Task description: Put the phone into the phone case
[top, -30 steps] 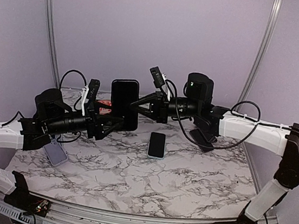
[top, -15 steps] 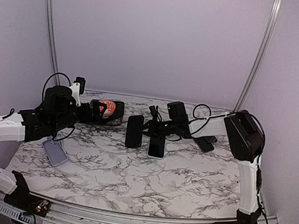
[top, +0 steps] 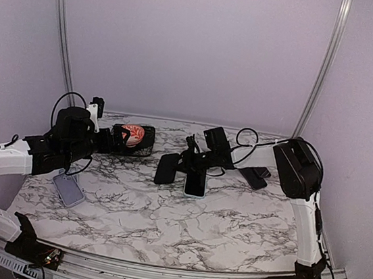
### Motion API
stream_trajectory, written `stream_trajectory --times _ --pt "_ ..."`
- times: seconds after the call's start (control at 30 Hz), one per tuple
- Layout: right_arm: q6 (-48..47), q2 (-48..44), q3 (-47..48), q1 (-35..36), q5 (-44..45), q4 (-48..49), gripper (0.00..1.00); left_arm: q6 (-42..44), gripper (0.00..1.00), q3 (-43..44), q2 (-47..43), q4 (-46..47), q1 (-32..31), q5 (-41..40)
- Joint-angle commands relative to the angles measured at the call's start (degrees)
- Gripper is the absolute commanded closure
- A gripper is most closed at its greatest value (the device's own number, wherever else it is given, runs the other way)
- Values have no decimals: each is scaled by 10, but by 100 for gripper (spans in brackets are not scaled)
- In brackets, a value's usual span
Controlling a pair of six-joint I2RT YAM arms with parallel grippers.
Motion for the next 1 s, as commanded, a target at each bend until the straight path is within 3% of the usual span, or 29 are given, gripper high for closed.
stream_trajectory --times 0.0,0.23,0.4,0.7,0.83,0.97 --pt "-73 -14 47 4 89 -96 66 -4 1 11 3 -10 7 1" --pt "-156 -47 105 20 207 -232 66 -18 1 5 7 -15 12 -7" --pt "-199 -134 106 41 297 -271 66 -47 1 20 25 -74 22 -34" --pt "-274 -258 40 57 653 -404 59 -182 1 11 41 -259 48 -100" --pt "-289 -272 13 58 696 -432 51 -250 1 -13 34 -312 52 -124" --pt "-320 -279 -2 57 674 -425 46 -359 1 -50 14 -377 55 -141"
